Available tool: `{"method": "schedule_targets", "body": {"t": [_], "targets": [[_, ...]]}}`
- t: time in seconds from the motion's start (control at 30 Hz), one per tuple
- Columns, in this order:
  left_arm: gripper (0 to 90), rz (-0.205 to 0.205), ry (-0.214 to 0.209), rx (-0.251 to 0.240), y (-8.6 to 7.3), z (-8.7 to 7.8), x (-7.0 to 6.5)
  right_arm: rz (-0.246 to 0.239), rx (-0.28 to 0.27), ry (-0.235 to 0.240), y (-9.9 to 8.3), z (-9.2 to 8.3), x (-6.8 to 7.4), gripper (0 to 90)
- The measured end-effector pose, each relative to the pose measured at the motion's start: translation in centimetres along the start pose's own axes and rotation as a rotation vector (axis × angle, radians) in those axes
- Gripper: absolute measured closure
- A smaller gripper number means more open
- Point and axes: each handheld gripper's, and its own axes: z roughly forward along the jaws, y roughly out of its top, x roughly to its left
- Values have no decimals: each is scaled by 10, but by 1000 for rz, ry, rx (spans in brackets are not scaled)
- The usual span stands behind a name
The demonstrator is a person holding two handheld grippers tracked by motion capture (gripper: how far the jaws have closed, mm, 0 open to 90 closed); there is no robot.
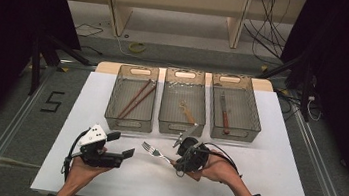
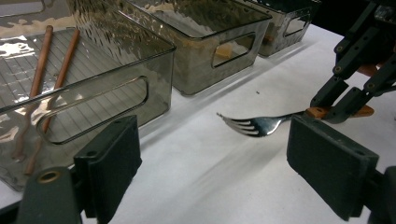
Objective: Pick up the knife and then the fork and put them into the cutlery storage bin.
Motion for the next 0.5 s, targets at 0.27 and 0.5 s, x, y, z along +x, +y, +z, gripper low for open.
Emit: {"method": "schedule_targets", "body": {"t": [0.27,0.5], "targets": [[169,1,1,2,0,0,0,28,-37,-2,-3,-11,-8,779],[169,1,1,1,0,0,0,55,-68,-4,-5,-19,-13,779]]}}
